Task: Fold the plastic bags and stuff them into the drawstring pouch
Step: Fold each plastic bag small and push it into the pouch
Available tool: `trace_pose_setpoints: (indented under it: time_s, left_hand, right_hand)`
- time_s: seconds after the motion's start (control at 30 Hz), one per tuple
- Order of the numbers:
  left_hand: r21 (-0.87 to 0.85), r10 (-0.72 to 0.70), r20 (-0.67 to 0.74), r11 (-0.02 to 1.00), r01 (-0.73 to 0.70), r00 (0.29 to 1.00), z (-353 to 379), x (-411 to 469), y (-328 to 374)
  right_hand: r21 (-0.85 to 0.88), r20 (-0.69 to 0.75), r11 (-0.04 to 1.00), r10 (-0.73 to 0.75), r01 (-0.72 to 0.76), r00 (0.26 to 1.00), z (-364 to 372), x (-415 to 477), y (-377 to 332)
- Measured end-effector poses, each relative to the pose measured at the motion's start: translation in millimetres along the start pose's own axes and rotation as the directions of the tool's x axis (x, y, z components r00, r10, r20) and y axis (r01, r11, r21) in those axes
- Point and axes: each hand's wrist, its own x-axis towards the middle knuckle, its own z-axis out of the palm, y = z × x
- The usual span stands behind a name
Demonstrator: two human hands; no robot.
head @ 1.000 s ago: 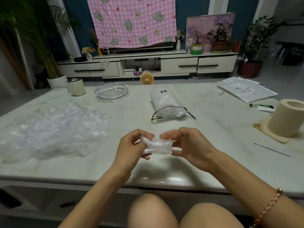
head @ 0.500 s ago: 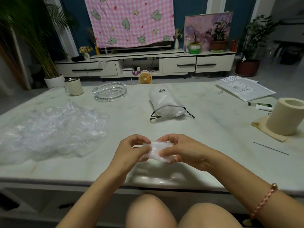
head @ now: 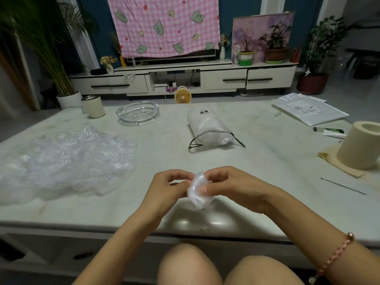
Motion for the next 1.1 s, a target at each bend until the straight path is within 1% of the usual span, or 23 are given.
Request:
trace_pose_setpoints:
  time_s: [0.07, 0.1, 0.17, 0.2, 0.23, 0.33, 0.43, 0.63, 0.73, 0.83, 0.9, 0.97, 1.0, 1.03, 1.1]
  left_hand:
    - [-0.039, -0.059, -0.011, 0.998, 0.058, 0.998, 4.5, 0.7, -1.4]
    - [-0.095, -0.093, -0.006, 0.991, 0.092, 0.996, 6.7, 1.2, -1.0]
    - [-0.207, -0.155, 0.025, 0.966, 0.156, 0.988, 10.1, 2.1, 0.9]
    - [-0.224, -0.173, 0.043, 0.958, 0.178, 0.984, 10.6, 2.4, 1.3]
    - [-0.200, -0.179, 0.065, 0.961, 0.189, 0.982, 10.8, 2.8, 1.4]
    - [0.001, -0.165, 0.131, 0.986, 0.166, 0.978, 13.0, 4.8, -6.0]
    - [0.137, -0.127, 0.124, 0.984, 0.110, 0.984, 16.4, 8.9, -14.7]
    - [0.141, -0.103, 0.159, 0.987, 0.080, 0.982, 18.7, 23.3, -23.9]
    - [0.149, -0.098, 0.142, 0.986, 0.076, 0.985, 23.1, 36.2, -31.5]
    - [0.174, -0.080, 0.085, 0.983, 0.064, 0.993, 30.4, 56.2, -38.8]
    - [0.195, -0.006, 0.002, 0.981, 0.005, 1.000, 38.5, 78.3, -44.0]
    - [0.273, 0.163, -0.138, 0.954, -0.121, 0.977, 48.3, 103.5, -49.4]
    - [0.340, 0.265, -0.211, 0.922, -0.184, 0.941, 51.5, 112.7, -51.0]
    - [0.418, 0.376, -0.261, 0.874, -0.247, 0.889, 55.6, 128.8, -53.8]
    - [0.582, 0.530, -0.279, 0.756, -0.298, 0.801, 59.1, 152.1, -55.6]
  right_hand:
    - [0.135, -0.054, 0.991, 0.009, -0.001, 0.998, 1.7, 1.9, 6.1]
    - [0.164, -0.100, 0.986, 0.023, -0.006, 0.995, 1.9, 3.6, 9.5]
    - [0.093, -0.190, 0.996, 0.033, -0.016, 0.981, 2.3, 6.1, 14.4]
    - [0.046, -0.214, 0.999, 0.029, -0.020, 0.976, 2.6, 6.9, 15.5]
    - [0.014, -0.226, 1.000, 0.024, -0.022, 0.974, 2.7, 7.8, 16.5]
    - [-0.005, -0.255, 1.000, 0.029, -0.031, 0.967, 1.0, 10.4, 20.2]
    - [-0.033, -0.281, 0.998, 0.040, -0.051, 0.959, -3.1, 12.7, 27.2]
    - [0.050, -0.365, 0.998, 0.056, -0.041, 0.929, -11.4, 18.5, 38.3]
    - [0.146, -0.343, 0.988, 0.093, -0.045, 0.935, -26.3, 24.0, 43.9]
    - [0.055, -0.349, 0.997, 0.067, -0.050, 0.935, -41.6, 36.1, 42.8]
    - [0.011, -0.434, 1.000, 0.004, 0.001, 0.901, -57.7, 52.7, 37.1]
    - [0.012, -0.540, 0.998, -0.040, 0.055, 0.841, -78.2, 70.0, 29.2]
    - [0.012, -0.582, 0.997, -0.053, 0.074, 0.811, -86.6, 75.9, 26.3]
    - [-0.005, -0.615, 0.996, -0.071, 0.087, 0.785, -98.4, 84.4, 25.3]
    - [-0.072, -0.643, 0.993, -0.117, 0.092, 0.757, -108.1, 93.7, 27.7]
